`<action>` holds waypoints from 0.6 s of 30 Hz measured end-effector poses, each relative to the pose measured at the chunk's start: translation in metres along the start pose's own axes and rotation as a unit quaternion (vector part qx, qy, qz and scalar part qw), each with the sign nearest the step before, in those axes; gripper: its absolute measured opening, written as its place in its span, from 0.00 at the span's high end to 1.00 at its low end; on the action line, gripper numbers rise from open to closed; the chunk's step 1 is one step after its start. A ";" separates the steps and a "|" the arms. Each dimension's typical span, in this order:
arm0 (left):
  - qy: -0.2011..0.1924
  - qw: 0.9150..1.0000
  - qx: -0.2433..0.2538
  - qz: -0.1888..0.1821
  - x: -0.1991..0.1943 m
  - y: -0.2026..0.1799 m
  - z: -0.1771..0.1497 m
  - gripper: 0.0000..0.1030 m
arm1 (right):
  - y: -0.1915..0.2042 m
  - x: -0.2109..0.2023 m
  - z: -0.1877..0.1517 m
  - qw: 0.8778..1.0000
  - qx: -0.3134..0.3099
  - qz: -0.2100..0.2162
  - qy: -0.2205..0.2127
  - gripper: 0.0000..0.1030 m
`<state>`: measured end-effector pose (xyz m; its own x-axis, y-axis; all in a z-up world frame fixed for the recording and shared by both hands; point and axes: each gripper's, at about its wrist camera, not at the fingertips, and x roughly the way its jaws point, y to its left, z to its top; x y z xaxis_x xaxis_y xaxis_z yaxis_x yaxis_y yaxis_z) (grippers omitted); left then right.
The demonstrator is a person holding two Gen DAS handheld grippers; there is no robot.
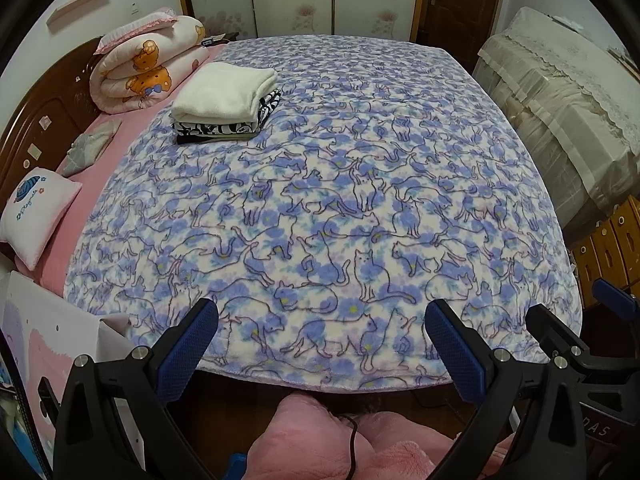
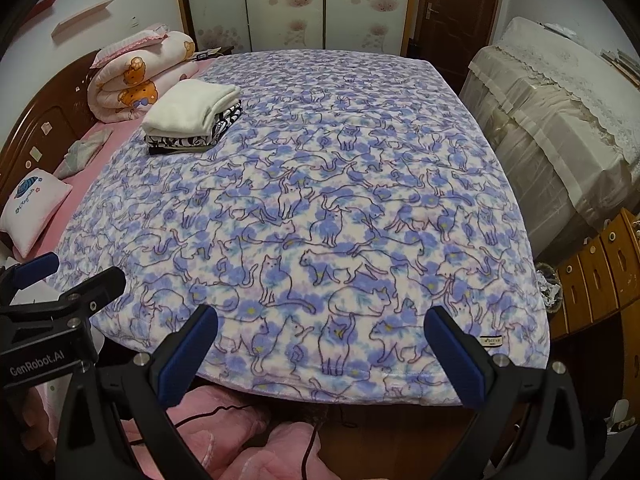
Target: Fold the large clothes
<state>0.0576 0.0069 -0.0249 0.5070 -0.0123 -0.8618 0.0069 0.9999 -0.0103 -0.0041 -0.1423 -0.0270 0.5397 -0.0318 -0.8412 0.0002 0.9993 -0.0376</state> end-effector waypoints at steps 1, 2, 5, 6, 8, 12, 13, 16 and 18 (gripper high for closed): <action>0.000 1.000 0.000 -0.001 0.000 0.000 0.000 0.01 | 0.000 0.000 0.000 1.000 0.000 0.000 0.000 0.00; 0.000 1.000 -0.001 0.000 0.000 -0.001 0.000 0.01 | 0.000 0.000 0.000 1.000 0.000 0.000 0.000 0.00; 0.001 1.000 0.000 0.000 0.001 -0.001 -0.002 0.01 | 0.001 0.000 0.000 1.000 0.000 -0.001 0.001 0.00; 0.001 1.000 0.000 0.000 0.000 -0.001 -0.002 0.01 | 0.001 0.000 0.000 1.000 0.000 0.000 0.000 0.00; 0.001 1.000 -0.001 0.000 0.001 -0.001 -0.001 0.01 | 0.001 0.000 0.000 1.000 0.000 -0.001 0.001 0.00; 0.002 1.000 0.001 0.000 0.001 -0.001 -0.001 0.01 | 0.000 0.000 0.000 1.000 -0.001 -0.001 0.000 0.00; 0.001 1.000 -0.001 0.000 0.000 -0.002 -0.001 0.01 | 0.000 0.000 0.000 1.000 -0.001 -0.001 0.000 0.00; 0.001 1.000 -0.001 0.000 0.001 -0.002 -0.001 0.01 | 0.001 0.000 0.001 1.000 0.000 -0.001 0.000 0.00; 0.002 1.000 -0.001 0.000 0.001 -0.002 -0.001 0.01 | 0.002 0.000 0.001 1.000 0.000 -0.001 0.000 0.00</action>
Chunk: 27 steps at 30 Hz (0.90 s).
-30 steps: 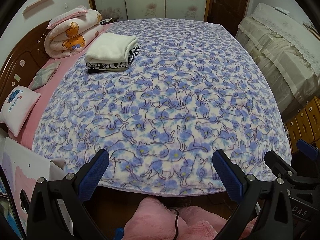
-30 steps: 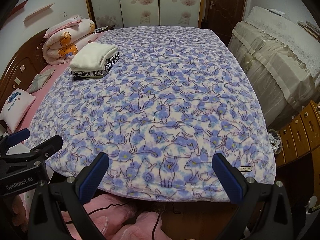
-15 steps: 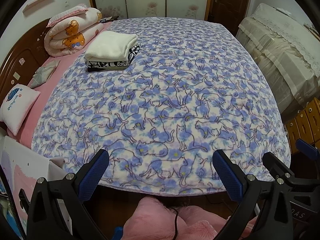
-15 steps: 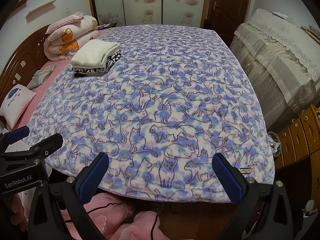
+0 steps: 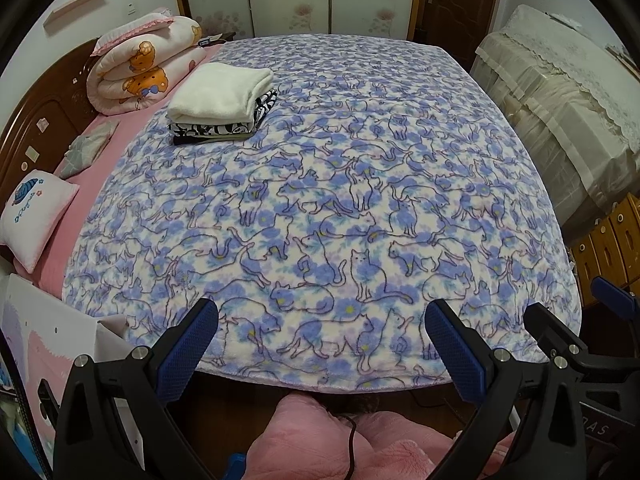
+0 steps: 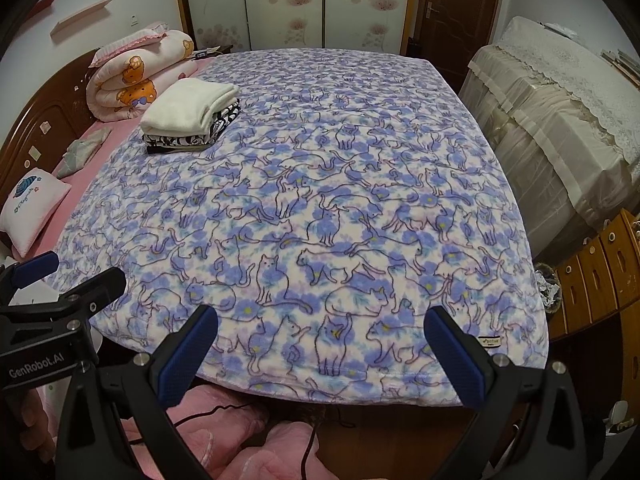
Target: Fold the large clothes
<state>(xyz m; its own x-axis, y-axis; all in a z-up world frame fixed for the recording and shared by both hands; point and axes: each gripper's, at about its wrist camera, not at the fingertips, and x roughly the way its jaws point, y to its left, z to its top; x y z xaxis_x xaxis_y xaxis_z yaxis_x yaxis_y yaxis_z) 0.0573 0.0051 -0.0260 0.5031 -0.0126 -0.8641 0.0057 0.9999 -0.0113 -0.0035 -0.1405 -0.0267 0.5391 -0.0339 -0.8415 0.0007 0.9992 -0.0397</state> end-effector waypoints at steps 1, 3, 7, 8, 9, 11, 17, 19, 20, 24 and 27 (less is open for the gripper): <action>0.000 1.000 0.000 0.000 0.000 0.000 0.000 0.01 | -0.002 0.001 0.000 1.000 -0.001 0.000 0.000 0.00; 0.001 1.000 0.000 0.000 0.000 0.000 0.000 0.01 | 0.000 0.000 0.000 1.000 -0.001 0.000 0.000 0.00; 0.000 1.000 0.000 0.001 0.000 0.000 0.000 0.01 | -0.001 0.001 0.001 1.000 -0.001 0.000 0.000 0.00; 0.000 1.000 0.000 0.000 0.000 0.000 0.000 0.01 | -0.002 0.001 0.001 1.000 -0.001 0.000 0.000 0.00; 0.001 1.000 0.000 0.000 0.000 0.000 0.001 0.01 | -0.002 0.001 0.001 1.000 -0.001 0.000 0.000 0.00; 0.001 1.000 0.000 0.000 0.000 0.000 0.001 0.01 | -0.001 0.001 0.001 1.000 -0.001 -0.001 0.000 0.00; 0.001 1.000 0.000 0.000 0.001 0.000 0.001 0.01 | -0.001 0.001 0.001 1.000 -0.001 -0.001 0.000 0.00; 0.001 1.000 0.000 0.000 0.001 -0.001 0.001 0.01 | -0.001 0.001 0.002 1.000 -0.002 -0.001 0.000 0.00; 0.001 1.000 0.000 0.000 0.001 -0.001 0.001 0.01 | 0.000 0.001 0.002 1.000 -0.002 -0.001 0.000 0.00; 0.001 1.000 0.000 0.000 0.001 -0.001 0.001 0.01 | 0.000 0.000 0.002 1.000 -0.002 -0.001 0.000 0.00; 0.002 1.000 0.000 0.000 0.001 -0.001 0.002 0.01 | -0.001 0.001 0.002 1.000 -0.002 -0.001 0.000 0.00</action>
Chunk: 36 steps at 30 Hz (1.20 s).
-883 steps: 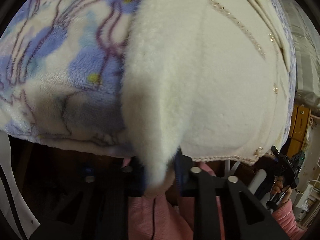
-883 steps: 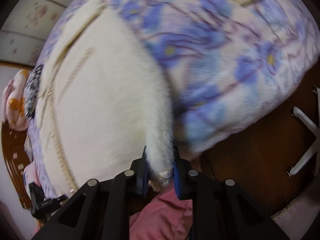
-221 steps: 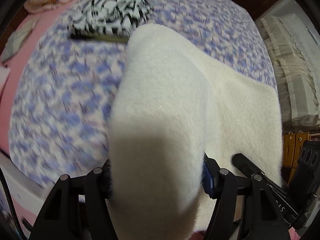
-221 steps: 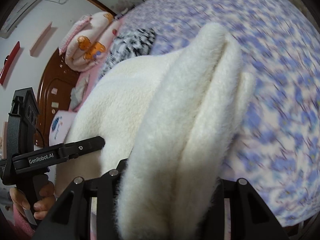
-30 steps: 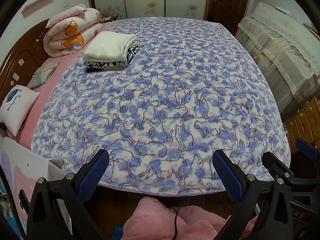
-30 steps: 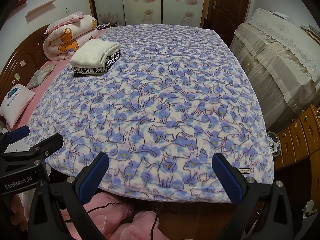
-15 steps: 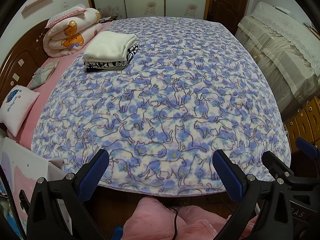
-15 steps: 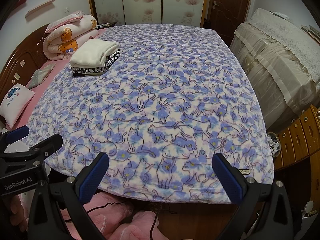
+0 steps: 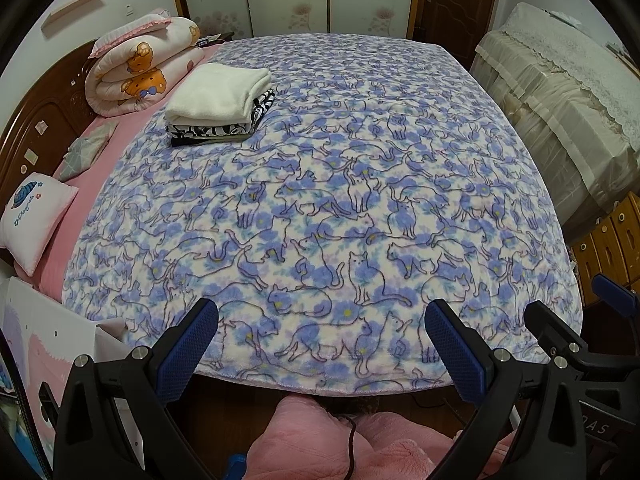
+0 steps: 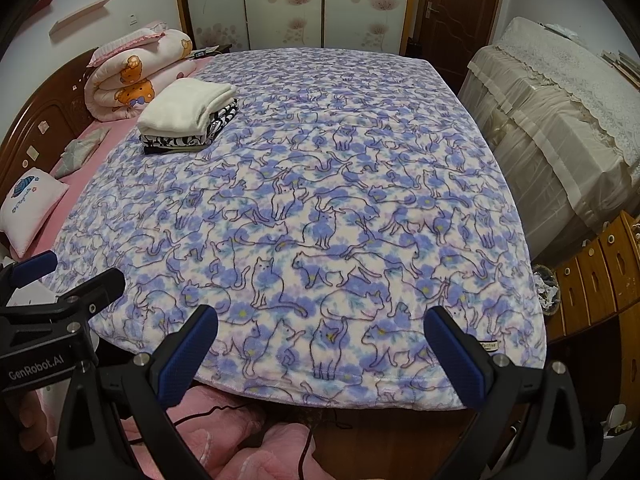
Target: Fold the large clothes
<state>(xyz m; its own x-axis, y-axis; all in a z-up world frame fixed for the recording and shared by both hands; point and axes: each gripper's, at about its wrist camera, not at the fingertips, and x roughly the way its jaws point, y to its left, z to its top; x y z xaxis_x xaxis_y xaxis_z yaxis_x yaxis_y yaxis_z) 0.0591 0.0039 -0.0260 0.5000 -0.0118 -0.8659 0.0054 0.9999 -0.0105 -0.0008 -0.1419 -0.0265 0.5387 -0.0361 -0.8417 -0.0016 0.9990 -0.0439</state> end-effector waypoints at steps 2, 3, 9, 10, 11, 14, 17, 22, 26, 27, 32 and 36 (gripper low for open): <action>0.000 1.000 0.000 0.000 0.000 0.000 0.000 0.01 | 0.002 0.000 0.000 1.000 0.000 -0.001 0.001 0.00; 0.000 1.000 0.000 0.000 0.000 0.000 0.000 0.01 | 0.000 0.000 0.000 1.000 0.000 0.000 0.000 0.00; 0.001 1.000 0.000 0.001 0.000 0.000 0.001 0.01 | 0.002 0.001 0.001 1.000 0.000 -0.001 0.001 0.00; 0.001 1.000 0.000 0.000 0.001 0.000 0.001 0.01 | 0.001 0.001 0.001 1.000 0.000 -0.001 0.001 0.00; 0.001 1.000 0.000 0.000 0.001 0.000 0.001 0.01 | 0.001 0.001 0.001 1.000 0.000 0.000 0.001 0.00; 0.001 1.000 0.000 0.000 0.001 0.000 0.001 0.01 | 0.001 0.001 0.001 1.000 -0.001 -0.001 0.001 0.00; 0.002 1.000 0.000 0.001 0.001 0.000 0.001 0.01 | 0.001 0.002 0.001 1.000 -0.001 -0.001 0.001 0.00; 0.003 1.000 0.000 0.000 0.002 0.001 0.002 0.01 | 0.000 0.002 0.002 1.000 0.000 -0.001 0.002 0.00; 0.003 1.000 0.002 0.000 0.003 0.002 0.003 0.01 | 0.002 0.003 0.002 1.000 0.000 -0.002 0.002 0.00; 0.004 1.000 0.002 -0.001 0.003 0.002 0.003 0.01 | 0.002 0.003 0.002 1.000 0.000 -0.001 0.002 0.00; 0.004 1.000 0.002 -0.001 0.003 0.001 0.003 0.01 | 0.003 0.003 0.002 1.000 -0.001 -0.002 0.003 0.00; 0.006 1.000 0.002 0.000 0.004 0.001 0.004 0.01 | 0.003 0.004 0.003 1.000 0.000 -0.002 0.004 0.00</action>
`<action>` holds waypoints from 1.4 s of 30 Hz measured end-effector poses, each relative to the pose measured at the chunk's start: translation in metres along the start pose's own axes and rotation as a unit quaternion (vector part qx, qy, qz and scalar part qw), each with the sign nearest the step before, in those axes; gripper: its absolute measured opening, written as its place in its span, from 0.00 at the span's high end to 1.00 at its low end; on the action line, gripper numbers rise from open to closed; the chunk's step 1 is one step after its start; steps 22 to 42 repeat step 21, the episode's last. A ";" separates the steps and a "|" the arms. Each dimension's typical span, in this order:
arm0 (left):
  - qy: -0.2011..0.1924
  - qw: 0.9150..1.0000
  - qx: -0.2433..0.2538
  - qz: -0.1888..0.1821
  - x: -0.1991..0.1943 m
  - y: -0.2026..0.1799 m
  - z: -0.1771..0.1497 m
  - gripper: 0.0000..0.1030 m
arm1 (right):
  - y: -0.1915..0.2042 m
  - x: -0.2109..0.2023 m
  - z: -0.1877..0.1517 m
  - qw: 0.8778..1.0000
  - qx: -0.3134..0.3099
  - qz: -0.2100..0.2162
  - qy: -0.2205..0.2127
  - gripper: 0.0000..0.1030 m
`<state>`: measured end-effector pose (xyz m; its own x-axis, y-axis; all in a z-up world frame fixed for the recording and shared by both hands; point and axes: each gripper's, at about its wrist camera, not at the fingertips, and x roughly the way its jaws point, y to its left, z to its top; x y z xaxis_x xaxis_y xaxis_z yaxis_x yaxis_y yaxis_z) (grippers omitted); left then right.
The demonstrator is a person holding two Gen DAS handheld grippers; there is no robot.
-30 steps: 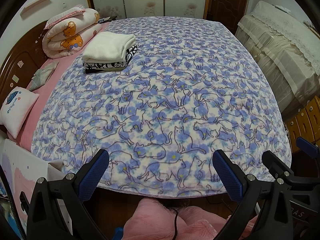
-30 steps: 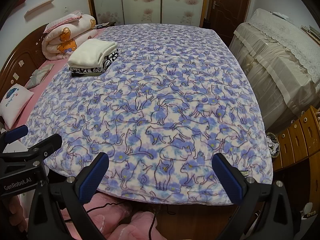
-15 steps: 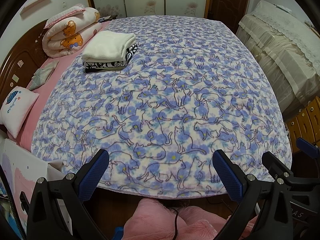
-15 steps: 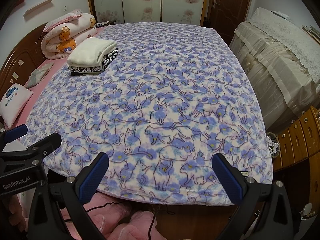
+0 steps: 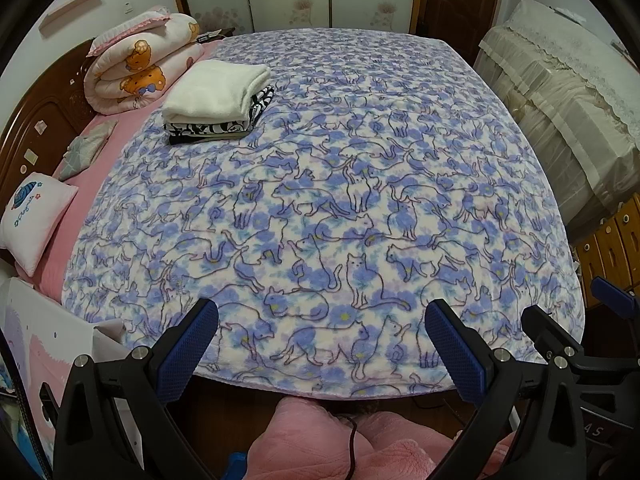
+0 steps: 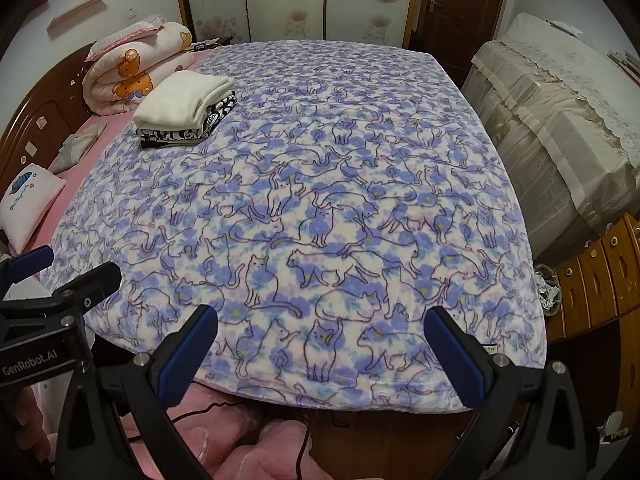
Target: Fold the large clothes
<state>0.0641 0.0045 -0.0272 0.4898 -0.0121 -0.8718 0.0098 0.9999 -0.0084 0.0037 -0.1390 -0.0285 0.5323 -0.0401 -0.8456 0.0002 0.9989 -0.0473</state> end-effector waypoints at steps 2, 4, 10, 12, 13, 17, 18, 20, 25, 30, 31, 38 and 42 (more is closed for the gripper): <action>-0.001 1.000 -0.002 0.000 0.000 -0.001 0.000 0.01 | -0.001 0.001 0.000 1.000 0.001 0.000 0.000 0.00; -0.001 1.000 -0.002 0.001 0.000 -0.001 0.001 0.01 | -0.002 0.002 0.001 1.000 0.001 -0.001 0.000 0.00; -0.001 1.000 0.000 0.000 0.001 -0.001 0.003 0.01 | -0.003 0.004 0.005 1.000 0.001 -0.001 -0.001 0.00; -0.002 1.000 0.000 0.002 0.001 0.000 0.002 0.01 | -0.005 0.005 0.007 1.000 0.001 0.001 -0.001 0.00; -0.003 1.000 0.000 0.003 0.001 0.000 0.002 0.01 | -0.004 0.005 0.007 1.000 0.000 0.002 -0.001 0.00; -0.005 1.000 0.005 0.010 -0.003 0.004 -0.002 0.01 | -0.007 0.001 0.006 1.000 0.004 0.006 -0.002 0.00; -0.004 1.000 0.006 0.013 -0.005 0.006 -0.005 0.01 | -0.007 -0.001 0.005 1.000 0.005 0.007 -0.002 0.00; -0.002 1.000 0.008 0.017 -0.007 0.007 -0.007 0.01 | -0.006 -0.006 -0.001 1.000 0.008 0.010 -0.001 0.00; -0.001 1.000 0.009 0.018 -0.010 0.007 -0.006 0.01 | -0.008 -0.009 -0.001 1.000 0.008 0.012 0.001 0.00; -0.001 1.000 0.009 0.018 -0.010 0.007 -0.006 0.01 | -0.008 -0.009 -0.001 1.000 0.008 0.012 0.001 0.00; -0.001 1.000 0.009 0.018 -0.010 0.007 -0.006 0.01 | -0.008 -0.009 -0.001 1.000 0.008 0.012 0.001 0.00; -0.001 1.000 0.009 0.018 -0.010 0.007 -0.006 0.01 | -0.008 -0.009 -0.001 1.000 0.008 0.012 0.001 0.00; -0.001 1.000 0.009 0.018 -0.010 0.007 -0.006 0.01 | -0.008 -0.009 -0.001 1.000 0.008 0.012 0.001 0.00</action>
